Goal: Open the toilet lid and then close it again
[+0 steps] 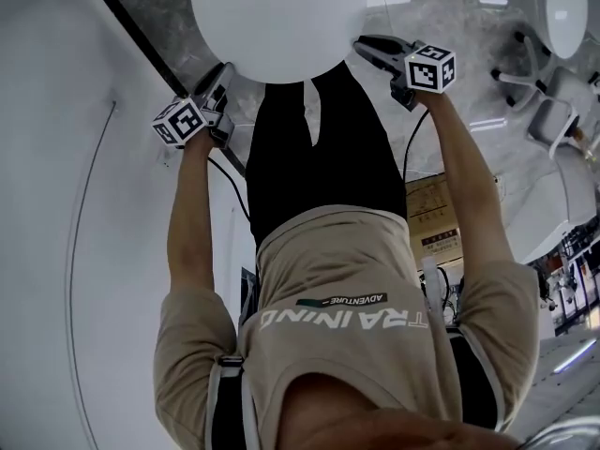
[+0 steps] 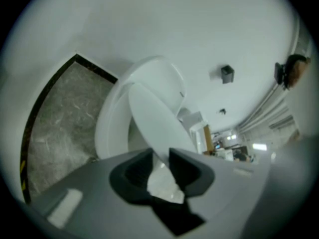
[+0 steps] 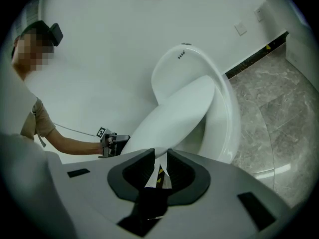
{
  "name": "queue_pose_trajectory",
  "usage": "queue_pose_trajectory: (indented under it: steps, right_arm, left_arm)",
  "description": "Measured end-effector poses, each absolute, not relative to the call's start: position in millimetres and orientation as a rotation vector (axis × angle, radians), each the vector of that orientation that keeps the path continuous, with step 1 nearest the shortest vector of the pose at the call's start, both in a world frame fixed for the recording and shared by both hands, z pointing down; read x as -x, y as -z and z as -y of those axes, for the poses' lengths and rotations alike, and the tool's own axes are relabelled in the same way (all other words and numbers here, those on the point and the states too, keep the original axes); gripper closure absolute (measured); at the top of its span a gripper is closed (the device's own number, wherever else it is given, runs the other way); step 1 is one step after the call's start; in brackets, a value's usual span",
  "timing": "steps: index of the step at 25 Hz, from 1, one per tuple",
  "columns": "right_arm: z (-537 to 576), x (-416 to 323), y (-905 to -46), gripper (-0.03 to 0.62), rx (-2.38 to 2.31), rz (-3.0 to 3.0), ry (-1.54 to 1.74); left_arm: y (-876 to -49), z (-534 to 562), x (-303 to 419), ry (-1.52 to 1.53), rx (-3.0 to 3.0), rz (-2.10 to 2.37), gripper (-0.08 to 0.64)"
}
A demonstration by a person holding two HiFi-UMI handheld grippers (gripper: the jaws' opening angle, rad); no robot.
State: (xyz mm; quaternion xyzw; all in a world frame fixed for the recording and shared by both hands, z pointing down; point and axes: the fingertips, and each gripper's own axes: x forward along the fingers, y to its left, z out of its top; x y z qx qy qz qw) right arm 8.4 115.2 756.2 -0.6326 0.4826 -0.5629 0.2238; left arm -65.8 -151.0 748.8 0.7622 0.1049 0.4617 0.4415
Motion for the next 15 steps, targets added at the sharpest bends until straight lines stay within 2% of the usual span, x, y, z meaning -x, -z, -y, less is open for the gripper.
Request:
queue_pose_trajectory:
  steps: [15]
  right_arm:
    - [-108.1, -37.6, -694.8, 0.529, 1.662, -1.634, 1.329]
  left_arm:
    - [-687.8, 161.6, 32.5, -0.863, -1.886, -0.384, 0.428]
